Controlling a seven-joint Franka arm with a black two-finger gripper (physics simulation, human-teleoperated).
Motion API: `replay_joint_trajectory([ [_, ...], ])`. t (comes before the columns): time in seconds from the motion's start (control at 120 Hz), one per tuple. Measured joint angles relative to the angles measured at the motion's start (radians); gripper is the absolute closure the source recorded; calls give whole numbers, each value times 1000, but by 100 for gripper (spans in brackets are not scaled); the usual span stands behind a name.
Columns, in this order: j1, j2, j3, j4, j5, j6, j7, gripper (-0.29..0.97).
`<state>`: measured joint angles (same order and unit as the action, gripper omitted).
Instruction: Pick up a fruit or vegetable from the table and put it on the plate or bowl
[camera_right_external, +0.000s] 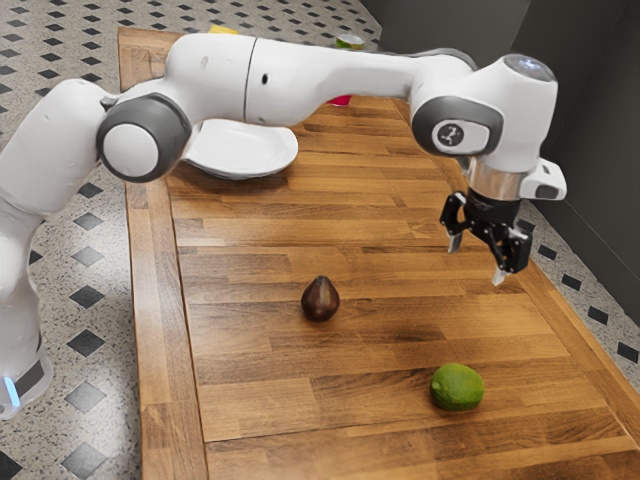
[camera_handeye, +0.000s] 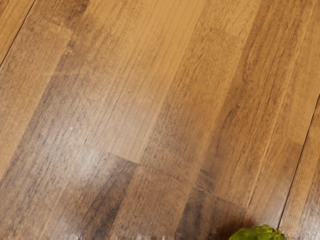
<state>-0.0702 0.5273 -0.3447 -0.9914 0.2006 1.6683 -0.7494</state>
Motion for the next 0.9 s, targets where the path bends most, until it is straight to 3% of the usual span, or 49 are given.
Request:
replay_joint_trajectory([
  [0.483,-2,-4,-59,-61,-50,-73,18,0],
  [0.9,-42,-4,-71,-79,-31,-77,174,0],
])
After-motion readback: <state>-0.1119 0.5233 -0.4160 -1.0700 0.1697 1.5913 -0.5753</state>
